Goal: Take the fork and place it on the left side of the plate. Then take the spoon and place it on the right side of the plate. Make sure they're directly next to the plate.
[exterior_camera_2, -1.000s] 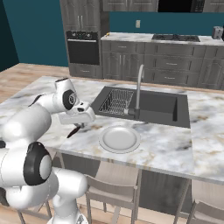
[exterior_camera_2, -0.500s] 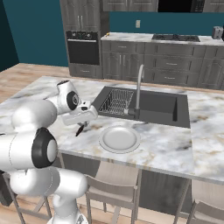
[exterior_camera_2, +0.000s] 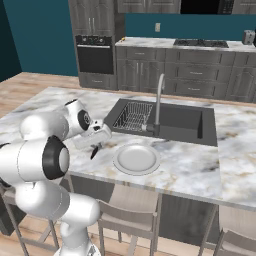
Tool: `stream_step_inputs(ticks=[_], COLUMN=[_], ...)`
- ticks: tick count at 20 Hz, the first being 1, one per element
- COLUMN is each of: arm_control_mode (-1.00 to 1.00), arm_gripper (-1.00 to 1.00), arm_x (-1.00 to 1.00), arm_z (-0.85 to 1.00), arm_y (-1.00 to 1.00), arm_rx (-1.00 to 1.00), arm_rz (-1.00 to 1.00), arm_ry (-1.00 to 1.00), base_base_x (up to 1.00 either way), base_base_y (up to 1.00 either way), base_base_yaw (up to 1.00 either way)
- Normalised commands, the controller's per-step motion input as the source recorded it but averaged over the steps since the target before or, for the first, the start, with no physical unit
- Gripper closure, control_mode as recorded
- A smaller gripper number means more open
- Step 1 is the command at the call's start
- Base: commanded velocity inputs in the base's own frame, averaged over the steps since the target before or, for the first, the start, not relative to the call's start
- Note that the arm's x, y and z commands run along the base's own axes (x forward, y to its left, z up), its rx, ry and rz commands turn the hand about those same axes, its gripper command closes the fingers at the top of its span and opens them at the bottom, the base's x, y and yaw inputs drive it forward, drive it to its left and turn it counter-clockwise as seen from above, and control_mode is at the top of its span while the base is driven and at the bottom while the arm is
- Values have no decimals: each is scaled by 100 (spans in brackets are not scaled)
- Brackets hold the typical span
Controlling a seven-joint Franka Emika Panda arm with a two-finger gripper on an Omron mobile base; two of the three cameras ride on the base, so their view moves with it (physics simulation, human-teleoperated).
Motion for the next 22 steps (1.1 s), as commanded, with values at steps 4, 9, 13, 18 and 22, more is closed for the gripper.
stream_step_inputs(ticks=[4,9,13,18,22], arm_control_mode=[-100,-100,-100,-100,-100], arm_gripper=[100,100,100,100,100], arm_x=[16,21,20,15,7], arm_z=[-24,-18,-17,-18,-16], arm_y=[0,-4,-8,-11,-4], arm_rx=[-5,-3,-2,-2,-1], arm_rz=[2,1,0,0,0], arm_ry=[0,0,0,0,0], base_base_x=[0,0,0,0,0], base_base_y=[0,0,0,0,0], base_base_yaw=[0,0,0,0,0])
